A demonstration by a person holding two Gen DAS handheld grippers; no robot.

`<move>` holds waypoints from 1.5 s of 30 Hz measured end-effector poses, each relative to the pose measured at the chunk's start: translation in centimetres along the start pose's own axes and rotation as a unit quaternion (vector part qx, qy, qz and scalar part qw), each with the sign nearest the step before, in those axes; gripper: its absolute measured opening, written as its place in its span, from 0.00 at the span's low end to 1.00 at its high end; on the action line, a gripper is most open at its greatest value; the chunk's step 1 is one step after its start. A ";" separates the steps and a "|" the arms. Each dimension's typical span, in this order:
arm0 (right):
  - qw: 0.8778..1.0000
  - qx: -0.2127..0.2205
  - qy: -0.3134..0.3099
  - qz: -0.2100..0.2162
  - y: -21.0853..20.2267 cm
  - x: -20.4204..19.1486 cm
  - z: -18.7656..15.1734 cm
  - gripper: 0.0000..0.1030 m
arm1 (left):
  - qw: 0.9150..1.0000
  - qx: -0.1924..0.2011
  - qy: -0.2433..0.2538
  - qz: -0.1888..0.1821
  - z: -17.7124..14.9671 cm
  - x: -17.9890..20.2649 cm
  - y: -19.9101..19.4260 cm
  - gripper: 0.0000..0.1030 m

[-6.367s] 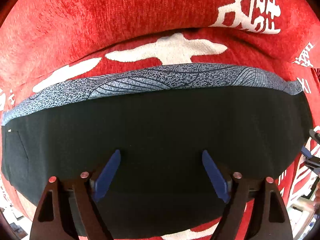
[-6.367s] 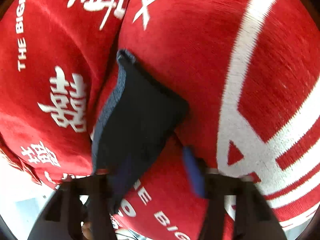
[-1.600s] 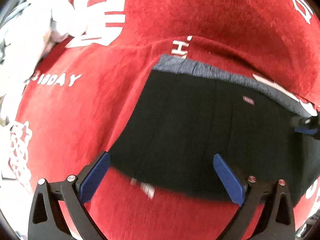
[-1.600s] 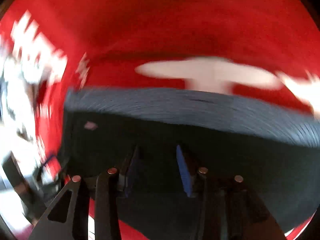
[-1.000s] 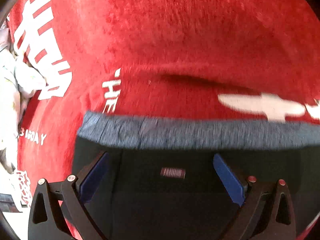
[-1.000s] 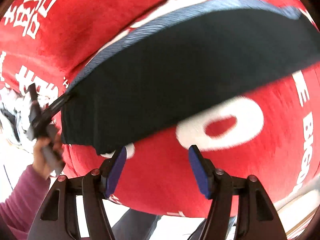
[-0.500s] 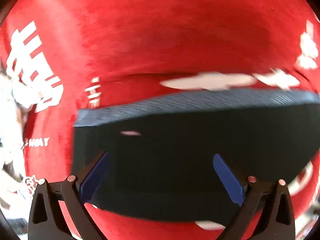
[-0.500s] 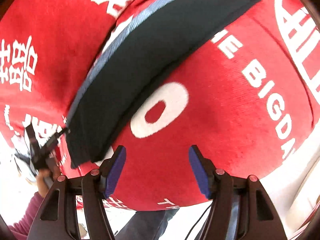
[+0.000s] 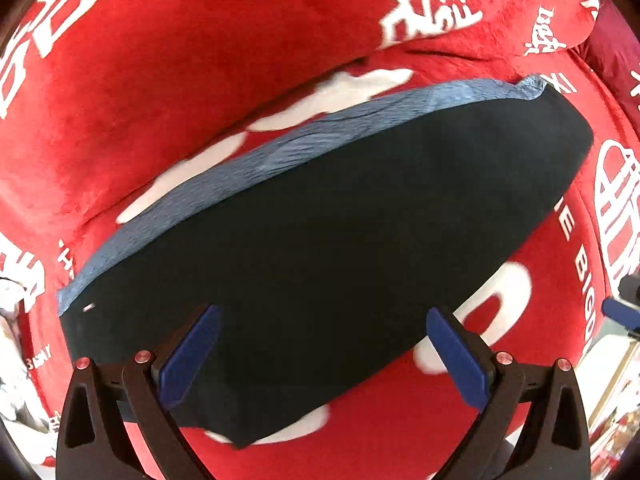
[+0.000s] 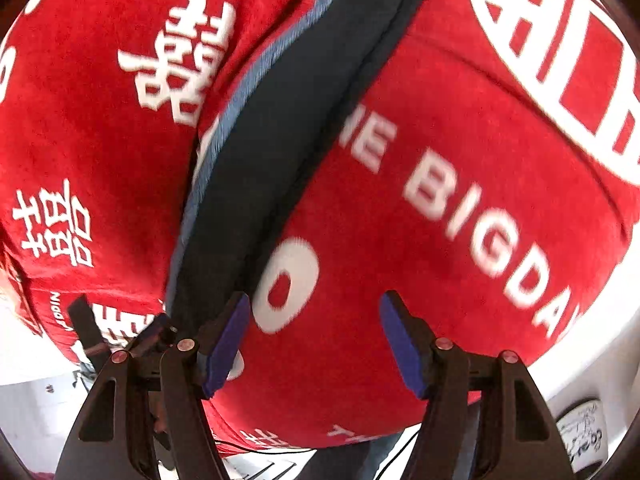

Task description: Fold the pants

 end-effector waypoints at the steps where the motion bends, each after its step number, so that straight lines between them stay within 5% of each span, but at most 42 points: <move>1: 1.000 0.002 -0.003 0.003 -0.5 0.4 1.0 0.69 | 1.000 -0.001 -0.002 0.005 0.7 1.0 0.1 1.00; 12: 0.999 0.032 0.009 0.022 -3.2 5.0 15.3 0.69 | 0.997 -0.013 -0.070 0.013 8.8 7.3 2.8 1.00; 14: 0.999 0.037 0.017 0.033 -2.8 5.3 16.9 0.59 | 0.997 -0.026 -0.070 0.012 9.0 7.7 3.9 1.00; 19: 0.996 0.063 0.057 0.034 -1.7 5.9 19.8 0.53 | 0.996 -0.033 -0.084 -0.004 8.0 7.2 4.8 1.00; 21: 0.995 0.068 0.064 0.036 -1.5 6.1 20.7 0.40 | 0.995 -0.038 -0.089 -0.009 7.7 6.9 4.8 1.00; 22: 0.996 0.068 0.060 0.025 -1.4 6.1 21.0 0.10 | 0.995 -0.040 -0.089 -0.009 7.6 6.9 4.8 1.00; 23: 0.996 0.066 0.059 0.013 -1.5 6.3 21.0 0.09 | 0.995 -0.041 -0.087 -0.008 7.5 6.9 4.9 1.00; 30: 0.992 0.067 0.109 -0.005 -3.0 8.4 18.7 0.13 | 0.996 -0.033 -0.082 -0.005 6.9 7.0 4.9 1.00; 33: 0.994 0.100 0.038 -0.019 -4.9 5.7 18.3 0.14 | 0.996 -0.025 -0.088 -0.005 6.6 7.4 5.2 1.00; 37: 0.992 0.083 -0.080 -0.044 -3.2 0.6 20.6 0.43 | 0.995 -0.020 -0.094 0.000 6.1 7.8 4.9 1.00; 42: 0.994 0.028 -0.088 -0.060 1.8 -0.4 25.3 0.43 | 0.995 -0.021 -0.101 0.002 6.3 7.5 5.3 1.00; 45: 0.994 0.047 -0.072 -0.068 1.2 0.2 26.5 0.34 | 0.994 -0.022 -0.103 0.005 6.4 7.6 5.3 1.00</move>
Point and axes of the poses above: each gripper's, at about its wrist camera, not at the fingertips, and y roughly the way its jaws point, x to its right, z to its top, the point moved 1 cm from there along y, roughly the way its jaws point, and after that the axes turned 8 degrees about -x, right-handed, at the moved point
